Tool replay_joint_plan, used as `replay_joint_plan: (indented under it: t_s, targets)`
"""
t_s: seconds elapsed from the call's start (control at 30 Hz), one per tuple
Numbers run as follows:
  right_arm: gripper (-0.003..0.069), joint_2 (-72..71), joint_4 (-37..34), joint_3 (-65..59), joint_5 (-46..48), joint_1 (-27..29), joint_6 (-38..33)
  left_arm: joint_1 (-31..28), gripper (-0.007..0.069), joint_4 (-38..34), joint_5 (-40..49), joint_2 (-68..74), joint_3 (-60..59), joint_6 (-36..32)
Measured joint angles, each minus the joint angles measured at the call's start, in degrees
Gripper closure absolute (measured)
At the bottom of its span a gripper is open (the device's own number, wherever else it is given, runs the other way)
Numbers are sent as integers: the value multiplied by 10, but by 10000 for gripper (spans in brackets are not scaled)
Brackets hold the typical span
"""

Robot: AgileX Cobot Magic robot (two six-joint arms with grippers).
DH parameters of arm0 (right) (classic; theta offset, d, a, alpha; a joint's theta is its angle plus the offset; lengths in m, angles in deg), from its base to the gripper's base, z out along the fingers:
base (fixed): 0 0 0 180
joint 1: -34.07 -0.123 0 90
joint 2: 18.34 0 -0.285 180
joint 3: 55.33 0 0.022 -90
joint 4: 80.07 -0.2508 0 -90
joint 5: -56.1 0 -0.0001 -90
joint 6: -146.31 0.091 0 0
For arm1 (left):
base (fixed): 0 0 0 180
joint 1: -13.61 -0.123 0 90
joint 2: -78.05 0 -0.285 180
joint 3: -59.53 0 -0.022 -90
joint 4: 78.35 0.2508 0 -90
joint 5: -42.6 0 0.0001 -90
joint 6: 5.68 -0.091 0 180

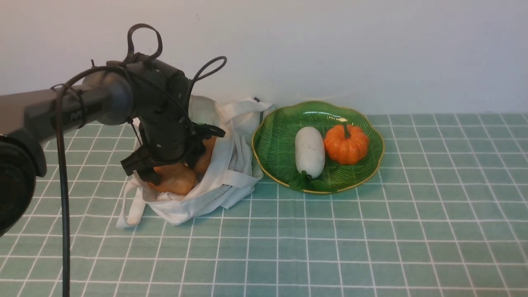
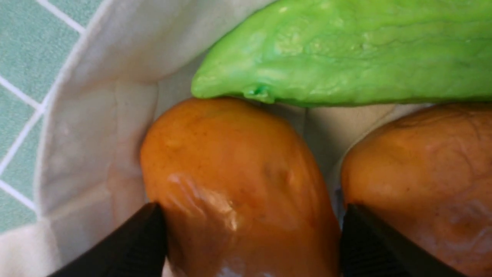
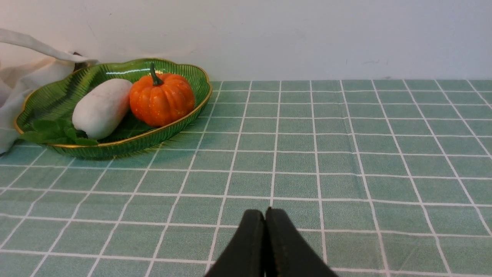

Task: Take vegetables from cloth bag on blue coffee tablecloth place on plate.
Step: 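Reach into the cloth bag and grasp the potato inside with the left gripper, then take the potato out of the bag and place it on the plate with the left gripper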

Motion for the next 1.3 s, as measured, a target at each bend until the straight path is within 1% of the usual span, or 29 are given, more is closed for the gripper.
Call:
replay_joint_plan:
  t_s: [0.03,0.1,0.33,0.43,0.53,0.57,0.63,0.67,0.73,0.83,1.03,1.07,1.1,1.17,1.2,1.27,1.3]
  targets:
    - [675,0,0,0,0,0,0,0,121,0,0,2,0,-5]
    - [675,0,0,0,0,0,0,0,126,-1,0,3,1,-10]
    - [675,0,0,0,0,0,0,1,126,-5,3,3,2,-32]
    - [675,0,0,0,0,0,0,1,126,-9,3,3,2,-61]
    - [675,0,0,0,0,0,0,-1,126,-19,-2,-2,2,-112]
    - [675,0,0,0,0,0,0,0,126,-27,-9,-7,-1,-140]
    - [675,0,0,0,0,0,0,0,126,-32,-12,-10,-1,-161]
    - [675,0,0,0,0,0,0,0,126,-36,-15,-19,-3,-187]
    - [675,0,0,0,0,0,0,0,126,-40,-15,-34,-5,-212]
    - [675,0,0,0,0,0,0,1,126,-40,-15,-54,-5,-233]
    - [675,0,0,0,0,0,0,1,126,-40,-7,-130,-5,-298]
    - [675,0,0,0,0,0,0,1,126,-42,-6,-133,-5,-300]
    - [675,0,0,0,0,0,0,2,126,-71,11,-148,4,-309]
    - [675,0,0,0,0,0,0,3,126,-96,19,-153,14,-318]
    - [675,0,0,0,0,0,0,6,126,-135,27,-154,32,-343]
    - [675,0,0,0,0,0,0,16,126,-191,43,-144,64,-399]
    - [675,0,0,0,0,0,0,20,126,-201,46,-139,71,-418]
